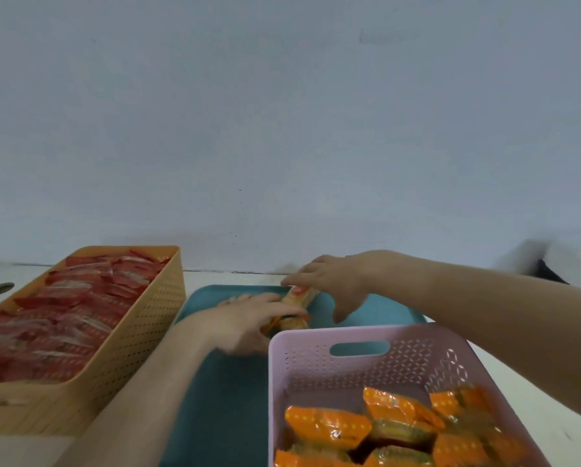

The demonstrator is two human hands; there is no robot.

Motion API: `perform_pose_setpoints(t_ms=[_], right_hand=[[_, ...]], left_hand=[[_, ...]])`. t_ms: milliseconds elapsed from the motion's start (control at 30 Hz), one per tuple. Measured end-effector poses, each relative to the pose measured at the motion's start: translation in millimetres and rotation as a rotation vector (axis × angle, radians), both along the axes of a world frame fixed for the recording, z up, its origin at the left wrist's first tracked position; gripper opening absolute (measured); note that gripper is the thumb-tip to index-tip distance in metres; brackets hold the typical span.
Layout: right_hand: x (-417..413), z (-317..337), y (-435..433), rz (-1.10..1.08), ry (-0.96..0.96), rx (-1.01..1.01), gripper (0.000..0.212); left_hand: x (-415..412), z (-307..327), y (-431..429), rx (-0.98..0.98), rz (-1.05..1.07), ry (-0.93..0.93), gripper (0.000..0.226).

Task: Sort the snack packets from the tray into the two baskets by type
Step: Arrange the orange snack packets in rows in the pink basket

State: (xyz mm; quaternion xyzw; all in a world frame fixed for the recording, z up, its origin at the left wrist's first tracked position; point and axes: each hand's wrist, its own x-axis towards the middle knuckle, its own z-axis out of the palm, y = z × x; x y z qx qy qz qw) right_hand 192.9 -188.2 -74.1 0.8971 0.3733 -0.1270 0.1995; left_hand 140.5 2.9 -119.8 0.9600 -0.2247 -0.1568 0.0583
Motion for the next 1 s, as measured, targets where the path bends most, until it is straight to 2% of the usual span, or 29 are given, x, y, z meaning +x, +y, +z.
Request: perform_pose_setpoints(t_ms=[67, 133, 200, 267, 333, 367, 400, 467, 500, 567, 633, 667, 767, 833, 900, 967, 1000], right_hand=[[-2.5, 0.3, 1.5, 0.005, -0.020, -0.025, 0.089], [-6.1, 0.6, 0.0, -0.024, 0.013, -0.001, 0.067], [-10.2, 1.5, -4.2, -0.092, 0.052, 0.024, 0.053], [-13.2, 3.9, -7.8, -0.139, 0.052, 0.009, 0.044], [-12.4, 7.5, -11.6, -0.212, 0.087, 0.067, 0.034], [-11.1, 10.1, -14.2, -0.288, 0.173, 0.172, 0.032], [-9.8, 13.3, -15.8, -0.383, 0.310, 0.312, 0.034], [-9.9, 19.8, -17.6, -0.533, 0.598, 0.524, 0.054], [-11.0, 21.6, -17.3, -0.554, 0.692, 0.546, 0.067], [-13.2, 20.0, -13.7, -0.527, 0.793, 0.495, 0.084], [-16.5, 17.7, -10.2, -0.485, 0.820, 0.457, 0.085], [-18.5, 17.1, -9.2, -0.467, 0.805, 0.463, 0.081], [-25.9, 24.2, -11.6, -0.429, 0.696, 0.585, 0.069], [-32.2, 35.4, -17.6, -0.425, 0.639, 0.787, 0.057], [-40.5, 51.7, -26.1, -0.450, 0.660, 1.089, 0.036], [-58.6, 71.0, -37.8, -0.438, 0.680, 1.340, 0.022], [-68.0, 78.2, -42.8, -0.410, 0.665, 1.405, 0.022]], left_hand=[[-0.6, 0.2, 7.0, -0.060, -0.009, 0.025, 0.064], [-1.2, -1.5, 10.7, -0.239, 0.081, 0.037, 0.053], [-3.1, -5.9, 11.5, -0.360, 0.196, -0.076, 0.042], [-6.3, -3.2, 12.3, -0.377, 0.246, -0.167, 0.045], [-14.4, 9.1, 10.9, -0.344, 0.207, -0.023, 0.055], [-17.6, 15.2, 8.7, -0.290, 0.183, 0.062, 0.063], [-17.9, 18.7, 5.2, -0.201, 0.178, 0.092, 0.068], [-20.1, 16.3, -9.1, 0.021, 0.154, 0.062, 0.066], [-20.4, 11.6, -16.7, 0.106, 0.144, 0.038, 0.061], [-16.8, 2.3, -30.0, 0.122, 0.157, 0.019, 0.047], [-13.7, 0.5, -33.7, -0.015, 0.197, -0.046, 0.028], [-11.6, -0.5, -31.7, -0.093, 0.230, -0.075, 0.029], [-17.1, 3.9, -22.8, -0.280, 0.318, -0.229, 0.058], [-23.9, 16.4, -17.7, -0.497, 0.368, -0.381, 0.067], [-32.7, 36.5, -14.2, -0.734, 0.418, -0.500, 0.063], [-51.6, 62.9, -18.8, -0.966, 0.450, -0.564, 0.060], [-60.7, 73.5, -23.1, -1.096, 0.441, -0.548, 0.058]])
